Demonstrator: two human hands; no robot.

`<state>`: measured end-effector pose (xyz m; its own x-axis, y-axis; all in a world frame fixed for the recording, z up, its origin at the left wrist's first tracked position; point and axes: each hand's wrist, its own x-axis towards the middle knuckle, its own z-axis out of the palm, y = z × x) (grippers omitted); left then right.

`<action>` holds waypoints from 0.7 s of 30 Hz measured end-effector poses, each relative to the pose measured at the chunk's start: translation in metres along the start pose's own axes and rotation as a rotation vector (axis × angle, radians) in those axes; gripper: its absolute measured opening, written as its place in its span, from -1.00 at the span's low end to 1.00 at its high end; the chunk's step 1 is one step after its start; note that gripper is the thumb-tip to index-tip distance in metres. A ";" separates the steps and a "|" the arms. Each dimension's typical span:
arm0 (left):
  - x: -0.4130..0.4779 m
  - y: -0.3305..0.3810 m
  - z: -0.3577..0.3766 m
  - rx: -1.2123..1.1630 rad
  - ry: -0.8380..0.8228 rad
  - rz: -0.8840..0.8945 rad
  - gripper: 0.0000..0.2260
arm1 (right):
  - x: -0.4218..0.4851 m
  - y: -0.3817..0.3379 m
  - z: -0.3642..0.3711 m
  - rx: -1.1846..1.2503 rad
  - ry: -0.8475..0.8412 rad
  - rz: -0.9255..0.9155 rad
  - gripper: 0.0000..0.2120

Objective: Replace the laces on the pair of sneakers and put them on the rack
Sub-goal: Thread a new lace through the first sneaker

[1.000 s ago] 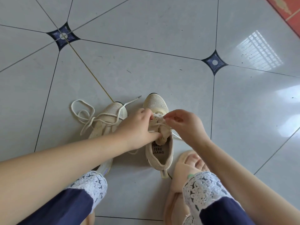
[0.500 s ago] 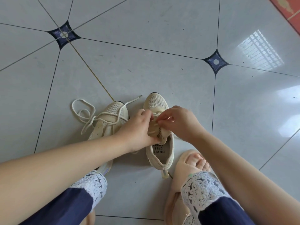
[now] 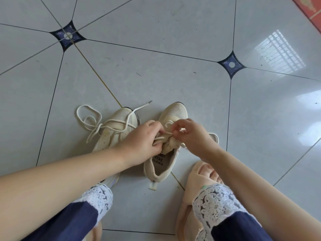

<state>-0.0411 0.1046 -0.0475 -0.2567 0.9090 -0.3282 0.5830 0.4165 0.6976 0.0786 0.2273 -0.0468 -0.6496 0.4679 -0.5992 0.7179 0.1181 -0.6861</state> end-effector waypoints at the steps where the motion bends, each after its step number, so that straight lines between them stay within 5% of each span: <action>1: -0.001 -0.001 0.000 -0.011 0.015 0.014 -0.84 | -0.002 0.001 0.000 0.117 -0.027 0.028 -0.77; 4: -0.003 -0.001 0.002 -0.057 0.039 0.004 -0.97 | -0.007 0.005 -0.002 0.352 -0.119 0.027 -0.77; 16: -0.002 -0.010 -0.001 -0.244 0.073 -0.239 -0.92 | -0.013 0.023 -0.010 0.693 -0.345 -0.114 -0.88; 21: -0.006 -0.011 -0.005 -0.213 0.076 -0.232 -0.88 | -0.009 0.025 -0.012 0.407 -0.056 -0.019 -0.79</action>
<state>-0.0497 0.0945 -0.0498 -0.4256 0.7843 -0.4513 0.3294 0.5988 0.7300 0.1056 0.2364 -0.0537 -0.6824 0.4192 -0.5988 0.5553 -0.2354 -0.7976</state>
